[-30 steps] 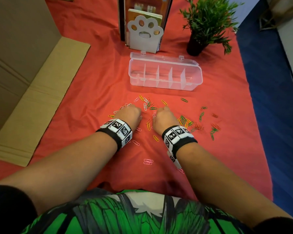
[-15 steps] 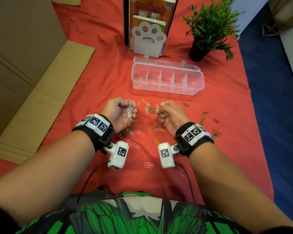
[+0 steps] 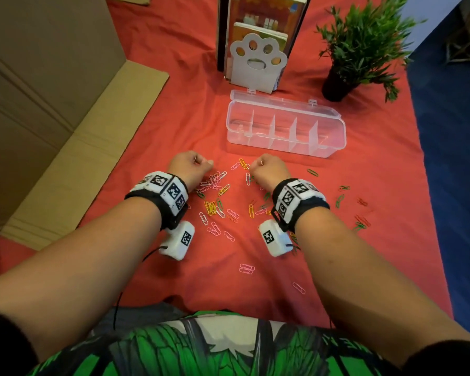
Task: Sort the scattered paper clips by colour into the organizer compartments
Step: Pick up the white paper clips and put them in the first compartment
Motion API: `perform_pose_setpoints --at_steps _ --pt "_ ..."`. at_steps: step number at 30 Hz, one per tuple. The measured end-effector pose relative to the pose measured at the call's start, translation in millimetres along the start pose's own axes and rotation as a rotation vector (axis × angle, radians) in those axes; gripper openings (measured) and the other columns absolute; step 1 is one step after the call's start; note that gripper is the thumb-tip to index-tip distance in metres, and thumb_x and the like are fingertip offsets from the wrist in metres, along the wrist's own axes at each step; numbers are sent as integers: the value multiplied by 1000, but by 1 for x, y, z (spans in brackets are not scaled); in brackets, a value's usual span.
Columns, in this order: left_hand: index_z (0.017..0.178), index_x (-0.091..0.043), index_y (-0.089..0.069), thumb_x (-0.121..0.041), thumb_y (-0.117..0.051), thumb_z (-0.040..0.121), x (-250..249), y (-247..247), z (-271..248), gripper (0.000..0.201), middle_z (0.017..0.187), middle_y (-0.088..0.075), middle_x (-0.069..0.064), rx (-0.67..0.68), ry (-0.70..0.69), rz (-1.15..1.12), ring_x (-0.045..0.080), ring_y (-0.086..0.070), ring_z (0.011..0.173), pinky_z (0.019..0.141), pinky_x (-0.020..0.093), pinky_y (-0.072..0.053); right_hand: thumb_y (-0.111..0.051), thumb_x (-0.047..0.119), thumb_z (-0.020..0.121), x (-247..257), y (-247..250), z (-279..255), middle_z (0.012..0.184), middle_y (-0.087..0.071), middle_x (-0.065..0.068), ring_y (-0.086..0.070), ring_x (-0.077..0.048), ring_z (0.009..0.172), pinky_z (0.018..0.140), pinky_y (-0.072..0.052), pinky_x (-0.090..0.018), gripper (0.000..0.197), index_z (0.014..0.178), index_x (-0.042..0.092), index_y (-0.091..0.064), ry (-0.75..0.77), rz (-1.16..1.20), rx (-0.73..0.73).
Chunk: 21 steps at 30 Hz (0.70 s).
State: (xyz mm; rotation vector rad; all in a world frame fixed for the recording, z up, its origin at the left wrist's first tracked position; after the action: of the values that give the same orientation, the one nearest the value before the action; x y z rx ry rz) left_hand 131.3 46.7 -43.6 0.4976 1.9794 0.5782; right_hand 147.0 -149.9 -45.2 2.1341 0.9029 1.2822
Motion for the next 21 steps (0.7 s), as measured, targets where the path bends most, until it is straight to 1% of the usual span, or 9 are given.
perform_pose_setpoints --at_steps 2,3,5,7,10,12,14,17,21 --pt "88 -17 -67 -28 -62 84 -7 -4 -4 13 82 -66 5 4 -114 145 24 -62 79 66 24 -39 -51 12 83 2 -4 5 111 -58 -16 -57 -32 102 88 -47 -35 23 104 4 -58 80 -224 -57" --pt "98 -17 -68 -26 -62 85 -11 -8 -6 17 89 -69 7 22 -166 205 25 -64 86 68 23 -39 -53 12 83 5 -6 5 117 -54 -17 -54 -34 108 92 -46 -36 29 109 3 -56 129 -308 -74" --pt "110 -20 -67 -25 -61 86 -15 -18 -7 26 103 -72 5 72 -242 281 22 -64 97 71 19 -38 -52 10 83 9 -12 5 120 -49 -18 -51 -37 110 92 -45 -40 32 114 3 -51 200 -457 -92" --pt "111 -21 -67 -25 -61 85 -13 -23 -5 27 109 -71 3 101 -270 353 20 -64 102 77 18 -39 -48 8 83 12 -17 3 120 -47 -18 -50 -37 110 90 -45 -43 33 116 3 -48 230 -550 -101" --pt "100 -18 -70 -15 -60 79 -5 -17 -3 24 105 -71 7 54 -236 425 26 -63 100 84 29 -48 -42 4 84 10 -23 0 121 -47 -18 -50 -37 111 91 -45 -43 35 119 1 -46 235 -599 -71" --pt "98 -17 -69 -9 -57 75 -2 -12 -4 26 103 -70 9 31 -210 411 28 -63 98 85 31 -50 -41 4 84 7 -23 2 121 -48 -20 -51 -37 111 93 -44 -42 34 118 -1 -47 212 -535 -33" --pt "99 -17 -69 -8 -57 75 -2 -9 -4 28 101 -70 9 22 -207 391 28 -63 97 83 29 -48 -43 6 85 1 -17 6 118 -51 -21 -53 -37 109 93 -44 -39 29 112 -3 -50 150 -391 -34" --pt "101 -19 -69 -17 -57 79 -10 -11 -4 26 104 -68 9 11 -262 407 27 -62 99 84 30 -47 -47 12 87 -2 -9 7 114 -54 -21 -54 -37 106 89 -44 -38 25 107 -1 -54 167 -336 -85" --pt "108 -17 -66 -32 -56 86 -18 -27 -5 28 109 -62 13 58 -338 534 31 -57 104 87 35 -45 -54 26 87 3 -23 0 117 -50 -17 -52 -35 109 92 -46 -40 34 113 4 -50 280 -501 -82"
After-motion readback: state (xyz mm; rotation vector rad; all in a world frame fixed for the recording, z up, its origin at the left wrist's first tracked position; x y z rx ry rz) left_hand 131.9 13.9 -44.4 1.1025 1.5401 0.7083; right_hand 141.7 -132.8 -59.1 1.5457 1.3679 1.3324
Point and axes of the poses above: each hand's wrist, its own z-axis towards the middle knuckle, its own y-axis out of the back of the hand, x = y × z, the point moved 5 cm from there along z, towards the middle knuckle
